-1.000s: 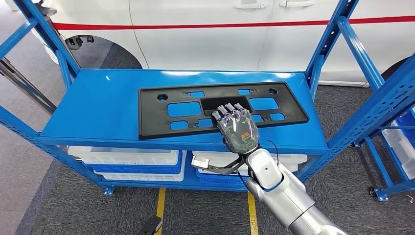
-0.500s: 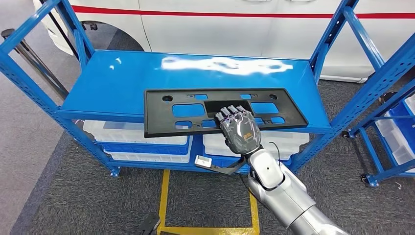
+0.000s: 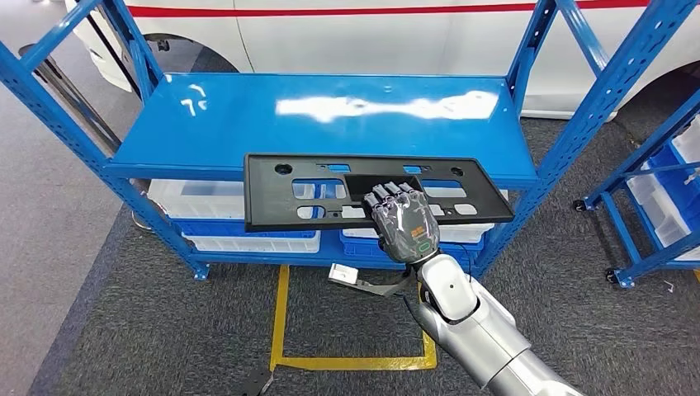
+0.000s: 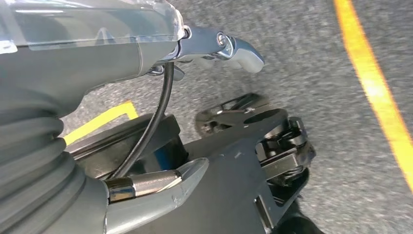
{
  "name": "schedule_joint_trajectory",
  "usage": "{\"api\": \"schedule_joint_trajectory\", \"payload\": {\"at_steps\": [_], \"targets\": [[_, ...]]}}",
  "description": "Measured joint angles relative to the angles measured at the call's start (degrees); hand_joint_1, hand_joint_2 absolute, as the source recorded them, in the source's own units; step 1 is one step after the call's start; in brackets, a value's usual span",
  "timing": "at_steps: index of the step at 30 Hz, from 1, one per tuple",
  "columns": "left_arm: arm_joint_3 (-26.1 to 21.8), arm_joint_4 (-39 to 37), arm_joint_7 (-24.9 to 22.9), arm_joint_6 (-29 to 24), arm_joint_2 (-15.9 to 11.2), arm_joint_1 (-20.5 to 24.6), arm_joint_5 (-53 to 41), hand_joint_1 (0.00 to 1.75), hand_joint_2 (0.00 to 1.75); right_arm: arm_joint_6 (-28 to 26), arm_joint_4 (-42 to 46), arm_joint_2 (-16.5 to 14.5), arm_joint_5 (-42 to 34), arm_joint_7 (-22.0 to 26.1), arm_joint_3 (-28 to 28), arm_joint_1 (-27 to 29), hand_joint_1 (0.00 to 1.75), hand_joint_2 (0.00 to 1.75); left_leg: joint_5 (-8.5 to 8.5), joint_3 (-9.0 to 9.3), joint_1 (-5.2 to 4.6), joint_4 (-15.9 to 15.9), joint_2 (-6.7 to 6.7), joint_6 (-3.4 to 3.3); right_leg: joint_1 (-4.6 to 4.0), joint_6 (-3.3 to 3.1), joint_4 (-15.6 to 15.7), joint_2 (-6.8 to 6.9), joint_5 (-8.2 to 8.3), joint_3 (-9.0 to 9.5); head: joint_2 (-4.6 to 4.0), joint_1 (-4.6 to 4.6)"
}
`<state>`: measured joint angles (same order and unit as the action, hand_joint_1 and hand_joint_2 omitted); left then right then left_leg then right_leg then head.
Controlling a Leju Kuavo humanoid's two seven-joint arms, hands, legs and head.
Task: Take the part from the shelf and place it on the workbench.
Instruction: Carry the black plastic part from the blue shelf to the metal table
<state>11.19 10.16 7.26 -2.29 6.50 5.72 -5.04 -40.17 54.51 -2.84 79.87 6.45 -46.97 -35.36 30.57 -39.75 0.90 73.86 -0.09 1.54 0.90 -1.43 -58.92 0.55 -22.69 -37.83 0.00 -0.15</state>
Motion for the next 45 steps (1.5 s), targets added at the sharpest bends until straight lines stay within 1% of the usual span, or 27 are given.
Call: {"api": "schedule_joint_trajectory", "payload": {"at_steps": [2,4,6,8,10,12,13,15,16,17,19,21,23,24,27,28,30,32,34,35,36,38,40,42,43,44,45], "targets": [[0.00,0.01,-0.03,-0.18,-0.15,-0.01,-0.10,0.00,1.75,0.00,0.01,-0.02,-0.01,0.06,0.00,0.30,1.75,1.75,-2.12,5.38,0.22,-5.88,-0.01,0.14,0.10,0.49,-0.51,0.00,1.20,-1.83,0.00,-0.02],[0.00,0.03,-0.02,-0.31,-0.23,0.04,-0.18,0.00,1.75,-0.01,0.01,-0.06,-0.02,0.06,0.00,0.41,1.75,1.75,-0.89,10.38,0.01,-13.27,-0.21,-0.31,0.08,1.19,-0.89,0.00,2.23,-2.80,0.00,0.04],[0.00,0.04,-0.03,-0.38,-0.29,0.01,-0.20,0.00,1.75,-0.02,0.02,-0.11,-0.03,0.07,0.00,0.46,1.75,1.75,-0.07,11.56,-0.39,-15.92,-0.40,-1.21,0.05,1.98,-0.60,0.03,3.42,-2.93,0.00,0.03],[0.00,0.03,-0.07,-0.42,-0.33,-0.09,-0.20,0.00,1.75,-0.01,-0.01,-0.08,-0.03,0.08,0.00,0.56,1.75,1.75,-1.30,10.76,-0.25,-16.01,-0.18,-2.26,0.20,2.69,-0.56,-0.15,3.35,-3.21,0.00,-0.02],[0.00,0.03,-0.09,-0.42,-0.36,-0.14,-0.19,0.00,1.75,0.00,-0.04,-0.01,-0.03,0.13,0.00,0.65,1.75,1.75,-2.92,9.50,-0.08,-16.27,0.12,-3.29,0.35,3.06,-3.90,-0.39,-1.18,-4.39,0.00,0.08],[0.00,0.03,-0.09,-0.42,-0.38,-0.16,-0.20,0.00,1.75,0.00,-0.05,0.01,-0.04,0.17,0.00,0.72,1.75,1.75,-4.45,7.67,-0.28,-16.16,0.22,-3.77,0.36,3.26,-11.19,-0.44,-7.32,-5.95,0.00,0.15],[0.00,0.03,-0.09,-0.42,-0.39,-0.19,-0.21,0.00,1.75,0.00,-0.05,0.01,-0.05,0.17,0.00,0.80,1.75,1.75,-5.17,6.65,-0.38,-16.05,0.23,-3.79,0.36,3.34,-14.72,-0.45,-8.73,-6.33,0.00,0.16],[0.00,0.03,-0.09,-0.39,-0.43,-0.25,-0.28,0.00,1.75,0.00,-0.07,0.02,-0.03,0.20,0.00,1.06,1.75,1.75,-6.43,4.63,-0.57,-15.70,0.24,-3.69,0.34,3.23,-17.28,-0.45,-7.41,-4.94,0.00,0.15],[0.00,0.03,-0.11,-0.37,-0.46,-0.28,-0.36,0.00,1.75,0.00,-0.06,0.02,0.01,0.21,0.00,1.20,1.75,1.75,-6.99,3.71,-0.65,-15.50,0.24,-3.59,0.30,3.00,-15.61,-0.46,-5.95,-2.78,0.00,0.15],[0.00,0.03,-0.15,-0.27,-0.50,-0.30,-0.52,0.00,1.75,-0.01,-0.05,0.02,0.15,0.17,0.00,1.30,1.75,1.75,-7.50,2.94,-0.70,-15.28,0.24,-3.45,0.20,2.62,-12.28,-0.47,-5.29,0.26,0.00,0.14],[0.01,0.04,-0.19,0.12,-0.62,-0.34,-1.13,0.00,1.75,-0.02,0.03,0.03,0.77,-0.18,0.00,1.41,1.75,1.75,-8.53,1.95,-0.89,-15.04,0.22,-2.96,-0.17,1.85,-4.16,-0.45,-6.44,6.20,0.00,0.10],[0.12,0.03,-0.17,0.61,-0.81,-0.40,-1.93,0.00,1.75,-0.04,0.27,0.24,1.54,-0.65,0.01,1.50,1.75,1.75,-9.65,1.62,-0.87,-15.29,0.22,-2.31,-0.58,1.31,-0.23,-0.45,-7.50,8.25,0.00,0.10],[0.25,0.02,-0.17,0.92,-1.13,-0.57,-2.46,0.00,1.75,-0.03,0.54,0.70,2.36,-0.92,0.03,1.65,1.75,1.75,-9.93,1.27,-0.76,-15.46,0.15,-1.61,-0.42,0.57,0.27,-0.33,-6.29,7.56,0.00,0.12],[0.30,0.02,-0.14,1.05,-1.31,-0.67,-2.65,0.00,1.75,-0.02,0.67,0.91,2.87,-1.03,0.04,1.71,1.75,1.75,-8.58,0.78,-0.70,-14.62,0.10,-1.32,-0.26,0.07,0.47,-0.22,-5.53,7.04,0.00,0.06],[0.52,0.03,0.23,1.35,-1.77,-0.72,-3.32,0.00,1.75,0.00,1.03,1.46,4.24,-1.33,0.08,1.74,1.75,1.75,-0.25,-1.53,-0.37,-6.07,0.04,-0.61,-0.11,-0.76,0.63,-0.05,-3.26,4.69,0.00,-0.04],[0.60,0.03,0.38,1.39,-1.84,-0.64,-3.46,0.00,1.75,0.00,1.09,1.63,4.58,-1.45,0.09,1.75,1.75,1.75,1.37,-2.02,-0.28,-2.58,0.04,-0.40,-0.13,-0.73,0.52,-0.03,-2.55,3.72,0.00,-0.06],[0.68,0.03,0.51,1.34,-1.93,-0.50,-3.63,0.00,1.75,0.00,1.11,1.92,5.04,-1.66,0.09,1.75,1.75,1.75,0.41,-1.14,-0.13,0.74,0.05,-0.10,-0.10,-0.52,0.17,0.01,-1.15,1.62,0.00,-0.07],[0.71,0.03,0.45,1.17,-1.99,-0.38,-3.79,0.00,1.75,0.00,1.11,2.03,5.16,-1.73,0.09,1.73,1.75,1.75,-2.59,3.27,0.02,-3.07,0.05,-0.07,-0.03,-0.15,-0.34,0.01,0.12,-0.36,0.00,-0.08],[0.72,0.03,0.13,0.99,-2.04,-0.20,-3.85,0.00,1.75,-0.01,1.13,2.09,5.21,-1.77,0.10,1.71,1.75,1.75,-1.88,9.31,-0.12,-11.13,-0.03,-0.40,-0.11,0.45,-0.86,-0.02,1.17,-1.70,0.00,-0.05],[0.73,0.03,-0.13,0.94,-2.05,-0.17,-3.87,0.00,1.75,-0.02,1.13,2.13,5.21,-1.79,0.10,1.70,1.75,1.75,-0.91,11.14,-0.27,-14.12,-0.11,-0.69,-0.15,0.79,-0.95,0.01,1.72,-2.02,0.00,-0.03],[0.73,0.03,-0.40,0.92,-2.07,-0.19,-3.89,0.00,1.75,-0.02,1.14,2.17,5.18,-1.81,0.11,1.69,1.75,1.75,-0.25,11.86,-0.46,-15.74,-0.19,-1.06,-0.17,1.16,-0.84,0.04,2.33,-2.17,0.00,-0.04],[0.74,0.03,-0.79,0.97,-2.15,-0.41,-3.90,0.00,1.75,-0.02,1.14,2.32,5.05,-1.80,0.10,1.72,1.75,1.75,-1.08,11.14,-0.42,-16.20,-0.10,-2.00,-0.12,1.86,-0.58,-0.02,3.06,-2.41,0.00,-0.02],[0.74,0.03,-0.97,1.08,-2.29,-0.43,-3.83,0.00,1.75,-0.01,1.14,2.50,4.67,-1.70,0.10,1.74,1.75,1.75,-2.57,9.98,-0.24,-16.39,0.20,-3.10,-0.05,2.35,-2.73,-0.25,-0.18,-3.41,0.00,0.09],[0.74,0.03,-1.05,1.23,-2.49,-0.23,-3.71,0.00,1.75,0.00,1.14,2.59,4.14,-1.50,0.10,1.78,1.75,1.75,-4.17,8.16,-0.33,-16.35,0.35,-3.75,0.01,2.60,-9.14,-0.36,-6.55,-5.04,0.00,0.20],[0.74,0.03,-1.08,1.29,-2.61,-0.13,-3.63,0.00,1.75,0.00,1.14,2.60,3.96,-1.43,0.09,1.86,1.75,1.75,-4.96,7.12,-0.43,-16.27,0.36,-3.83,0.01,2.69,-12.89,-0.38,-8.71,-5.65,0.00,0.22],[0.74,0.03,-1.10,1.35,-2.74,-0.02,-3.53,0.00,1.75,0.00,1.14,2.60,3.91,-1.37,0.09,1.99,1.75,1.75,-5.73,6.05,-0.53,-16.16,0.36,-3.83,0.00,2.73,-15.82,-0.39,-9.36,-5.78,0.00,0.22],[0.74,0.03,-1.12,1.37,-2.87,0.09,-3.43,0.00,1.75,0.00,1.14,2.60,3.89,-1.35,0.09,2.15,1.75,1.75,-6.44,4.99,-0.62,-16.02,0.36,-3.78,-0.01,2.67,-17.24,-0.40,-8.66,-5.18,0.00,0.21]]}}
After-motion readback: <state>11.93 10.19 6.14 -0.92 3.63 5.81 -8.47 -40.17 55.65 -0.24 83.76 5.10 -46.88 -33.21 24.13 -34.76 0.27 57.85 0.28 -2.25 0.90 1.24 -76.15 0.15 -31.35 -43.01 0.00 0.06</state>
